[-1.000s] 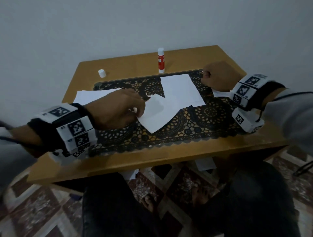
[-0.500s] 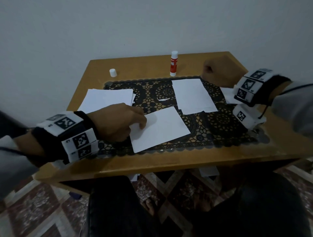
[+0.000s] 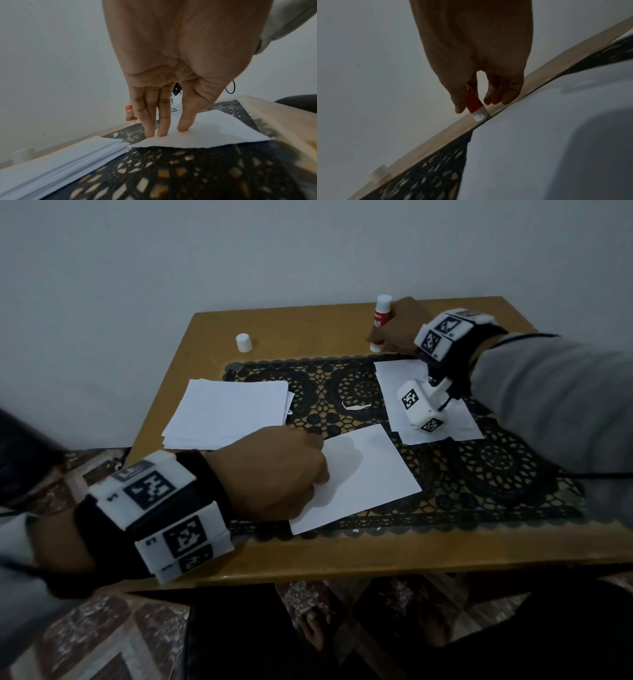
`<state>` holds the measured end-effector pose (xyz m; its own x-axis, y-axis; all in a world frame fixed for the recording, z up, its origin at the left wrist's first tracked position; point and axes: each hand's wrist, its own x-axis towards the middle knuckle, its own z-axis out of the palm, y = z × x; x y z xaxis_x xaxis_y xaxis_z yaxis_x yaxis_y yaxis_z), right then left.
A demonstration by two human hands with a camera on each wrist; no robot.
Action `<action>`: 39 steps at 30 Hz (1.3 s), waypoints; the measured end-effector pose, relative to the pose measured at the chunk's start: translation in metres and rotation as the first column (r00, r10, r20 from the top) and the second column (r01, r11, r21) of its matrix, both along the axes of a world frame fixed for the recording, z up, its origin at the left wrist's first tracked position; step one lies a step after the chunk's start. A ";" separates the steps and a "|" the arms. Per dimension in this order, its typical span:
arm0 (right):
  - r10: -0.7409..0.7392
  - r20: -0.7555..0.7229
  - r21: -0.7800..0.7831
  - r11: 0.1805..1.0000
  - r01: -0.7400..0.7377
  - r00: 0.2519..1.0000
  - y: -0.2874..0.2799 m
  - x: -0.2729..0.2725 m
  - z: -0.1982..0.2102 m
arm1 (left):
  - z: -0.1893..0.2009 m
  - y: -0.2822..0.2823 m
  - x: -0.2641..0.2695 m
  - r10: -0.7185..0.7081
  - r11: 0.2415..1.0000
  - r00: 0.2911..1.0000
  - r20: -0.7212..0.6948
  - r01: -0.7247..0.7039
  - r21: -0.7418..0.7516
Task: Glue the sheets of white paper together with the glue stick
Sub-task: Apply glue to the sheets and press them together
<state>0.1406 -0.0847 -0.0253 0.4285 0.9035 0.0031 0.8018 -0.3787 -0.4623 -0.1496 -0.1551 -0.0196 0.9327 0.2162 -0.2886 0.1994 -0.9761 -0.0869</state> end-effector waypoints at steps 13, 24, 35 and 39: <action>0.438 0.236 0.040 0.888 -0.458 0.868 -0.073 -0.066 0.031 | -0.023 -0.054 -0.027 0.054 0.990 0.996 0.070 -0.062 0.123; 0.608 0.042 0.048 0.792 -0.609 0.793 -0.091 -0.150 0.010 | -0.030 -0.068 -0.032 0.005 0.984 0.966 0.260 -0.051 0.169; 0.585 0.145 -0.002 0.806 -0.592 0.798 -0.091 -0.146 0.011 | -0.030 -0.067 -0.033 0.066 0.989 0.975 0.212 -0.093 0.118; 0.538 0.079 0.020 0.841 -0.541 0.839 -0.096 -0.129 0.010 | -0.024 -0.069 -0.030 0.084 0.983 0.980 0.179 -0.110 0.144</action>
<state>0.0111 -0.1808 -0.0151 -0.1290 0.9901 0.0553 0.9035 0.1404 -0.4049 -0.1793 -0.2239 -0.0437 0.9378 0.3371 -0.0828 0.3173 -0.9292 -0.1893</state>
